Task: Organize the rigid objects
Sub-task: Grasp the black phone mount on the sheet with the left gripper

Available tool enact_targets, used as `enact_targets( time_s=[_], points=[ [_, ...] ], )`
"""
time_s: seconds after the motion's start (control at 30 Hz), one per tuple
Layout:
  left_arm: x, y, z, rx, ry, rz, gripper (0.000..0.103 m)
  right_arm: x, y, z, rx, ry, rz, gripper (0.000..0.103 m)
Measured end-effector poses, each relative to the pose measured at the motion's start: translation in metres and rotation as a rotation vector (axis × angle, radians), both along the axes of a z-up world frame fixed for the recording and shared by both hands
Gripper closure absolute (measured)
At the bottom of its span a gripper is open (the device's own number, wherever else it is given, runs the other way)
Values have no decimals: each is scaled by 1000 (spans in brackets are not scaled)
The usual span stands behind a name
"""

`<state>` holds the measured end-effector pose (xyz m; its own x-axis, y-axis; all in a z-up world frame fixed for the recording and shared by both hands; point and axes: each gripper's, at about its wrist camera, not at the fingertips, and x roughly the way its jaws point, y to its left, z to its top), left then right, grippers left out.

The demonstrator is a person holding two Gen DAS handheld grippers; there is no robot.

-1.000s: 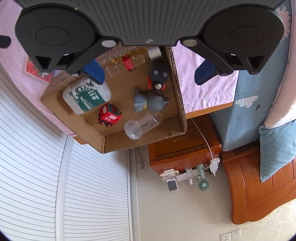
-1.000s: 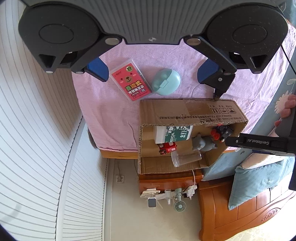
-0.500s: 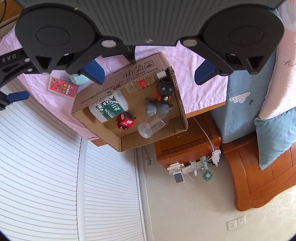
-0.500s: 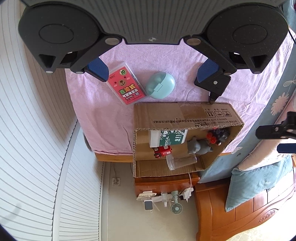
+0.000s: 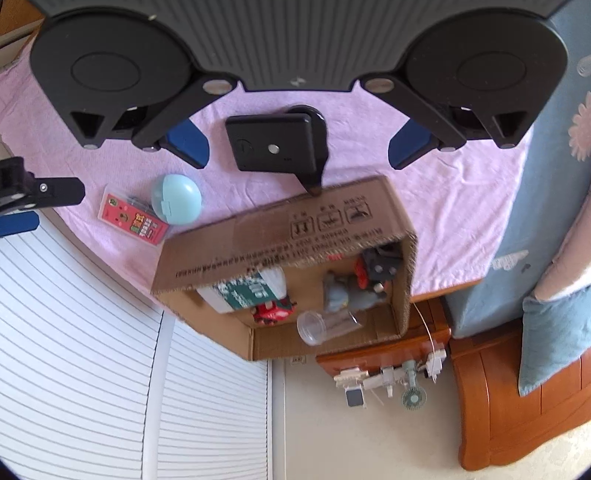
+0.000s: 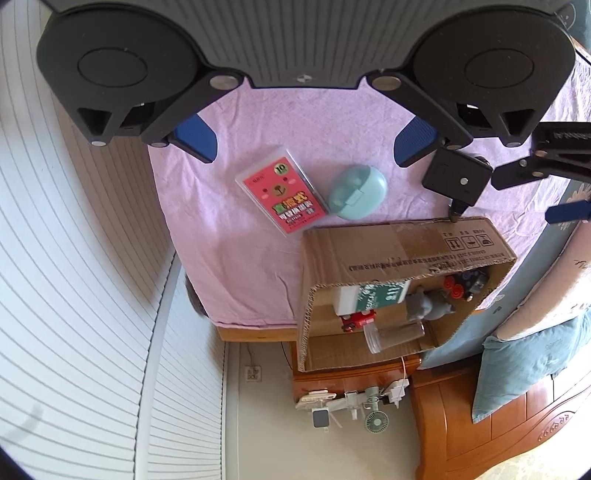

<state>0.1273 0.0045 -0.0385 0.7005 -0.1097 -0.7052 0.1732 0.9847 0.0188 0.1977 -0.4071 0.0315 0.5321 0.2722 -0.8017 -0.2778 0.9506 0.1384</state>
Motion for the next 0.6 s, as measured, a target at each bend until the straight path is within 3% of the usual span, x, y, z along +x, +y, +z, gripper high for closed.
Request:
enact_targets(
  time_s=[0.33, 0.6],
  points=[
    [14, -27, -34, -32, 66, -38, 1, -1, -20, -12, 13, 27, -25, 0],
    [18, -38, -40, -52, 87, -80, 1, 0, -27, -17, 16, 43, -28, 0]
  ],
)
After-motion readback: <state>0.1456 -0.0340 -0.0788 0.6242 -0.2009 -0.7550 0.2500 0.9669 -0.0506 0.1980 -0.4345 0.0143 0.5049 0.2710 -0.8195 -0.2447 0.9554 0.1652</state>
